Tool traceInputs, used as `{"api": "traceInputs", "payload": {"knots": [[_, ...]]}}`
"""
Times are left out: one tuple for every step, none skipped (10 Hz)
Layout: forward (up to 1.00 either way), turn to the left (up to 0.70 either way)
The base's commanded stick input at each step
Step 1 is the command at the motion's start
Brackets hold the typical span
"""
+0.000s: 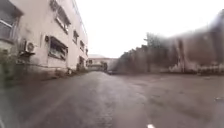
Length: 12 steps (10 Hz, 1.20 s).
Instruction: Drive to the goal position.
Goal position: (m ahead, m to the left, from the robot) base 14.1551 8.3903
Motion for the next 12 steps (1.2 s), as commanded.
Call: {"api": "traceInputs", "payload": {"knots": [[0.5, 0.08], [0.5, 0.08], [0.5, 0.08], [0.5, 0.08], [0.5, 0.08], [0.5, 0.08], [0.5, 0.08], [0.5, 0.08], [0.5, 0.08], [0.5, 0.08], [0.5, 0.08], [0.5, 0.08]]}}
